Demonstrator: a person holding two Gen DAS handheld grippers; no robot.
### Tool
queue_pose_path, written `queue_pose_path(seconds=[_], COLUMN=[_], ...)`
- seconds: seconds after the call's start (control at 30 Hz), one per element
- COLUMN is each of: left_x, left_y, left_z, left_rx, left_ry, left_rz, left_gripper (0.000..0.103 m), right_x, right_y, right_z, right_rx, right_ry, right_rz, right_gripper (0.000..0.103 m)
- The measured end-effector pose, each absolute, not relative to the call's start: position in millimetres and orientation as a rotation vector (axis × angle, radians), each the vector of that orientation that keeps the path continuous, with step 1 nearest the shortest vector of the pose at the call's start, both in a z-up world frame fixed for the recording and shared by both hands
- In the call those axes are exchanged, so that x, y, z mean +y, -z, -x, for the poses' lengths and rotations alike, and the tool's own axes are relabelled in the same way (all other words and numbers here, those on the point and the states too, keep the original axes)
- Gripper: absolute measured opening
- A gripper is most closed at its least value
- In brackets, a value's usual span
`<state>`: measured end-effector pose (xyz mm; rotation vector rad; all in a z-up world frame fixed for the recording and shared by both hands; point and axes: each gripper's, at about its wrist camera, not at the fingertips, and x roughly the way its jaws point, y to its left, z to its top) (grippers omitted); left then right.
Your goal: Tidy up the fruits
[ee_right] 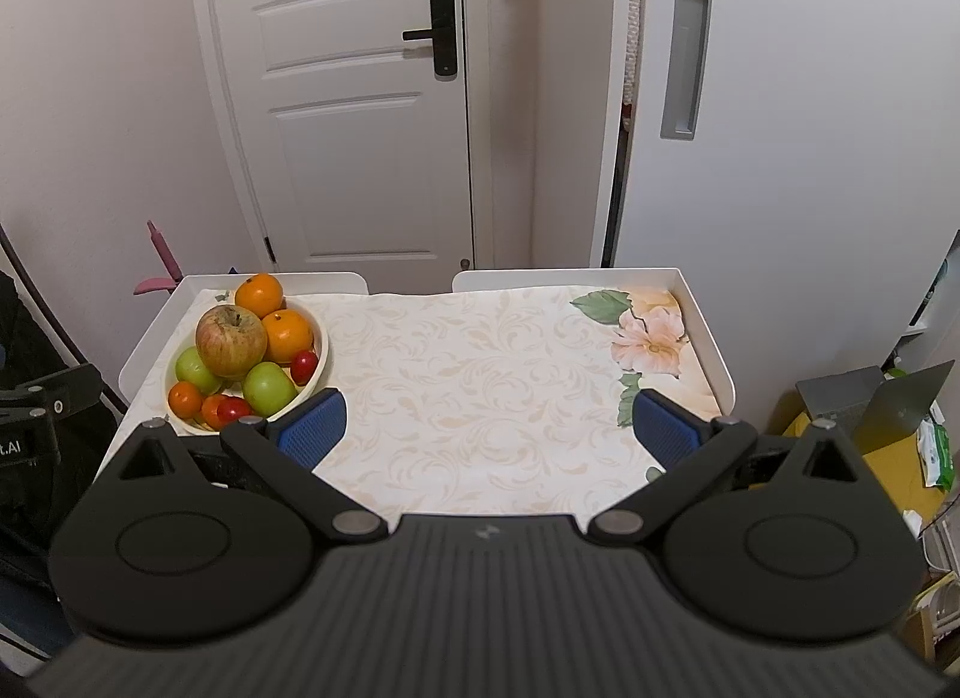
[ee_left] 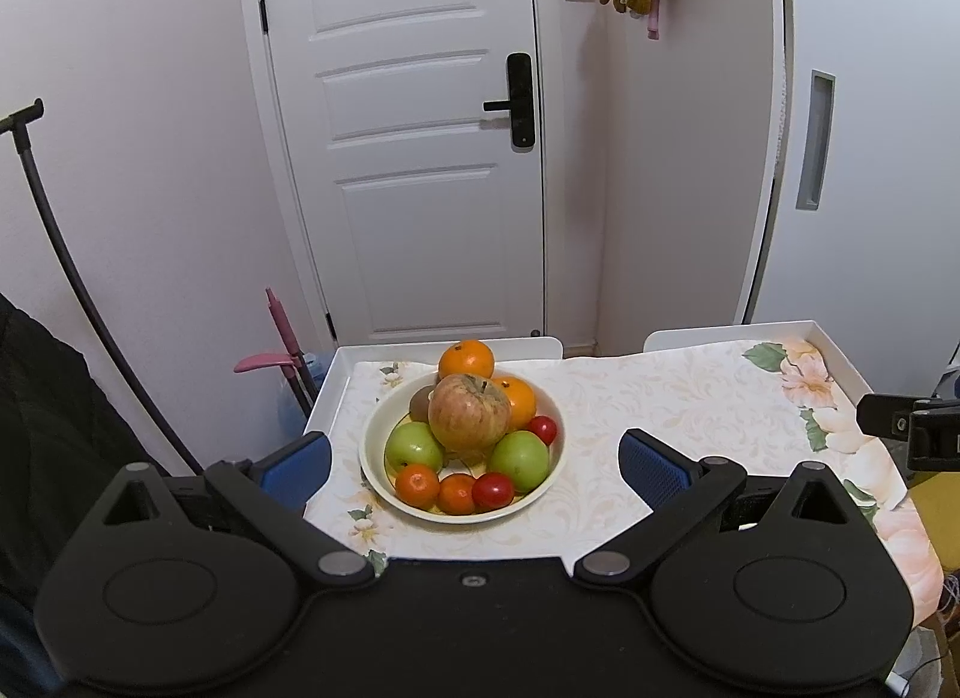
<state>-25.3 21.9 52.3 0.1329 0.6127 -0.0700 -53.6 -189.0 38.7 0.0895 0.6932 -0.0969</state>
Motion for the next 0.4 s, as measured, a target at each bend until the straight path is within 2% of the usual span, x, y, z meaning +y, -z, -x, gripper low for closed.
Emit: queue_pose_path(seconds=[0.4], left_x=[24.1], left_y=[-51.2], left_z=[21.8], left_rx=[0.62], left_ry=[0.078], left_rz=[-0.121], left_gripper=[0.103], right_x=[-189.2], right_y=[-36.5], right_z=[52.0], right_rx=[0.706], right_ry=[0.095], right_rz=[-0.1], right_gripper=[0.103])
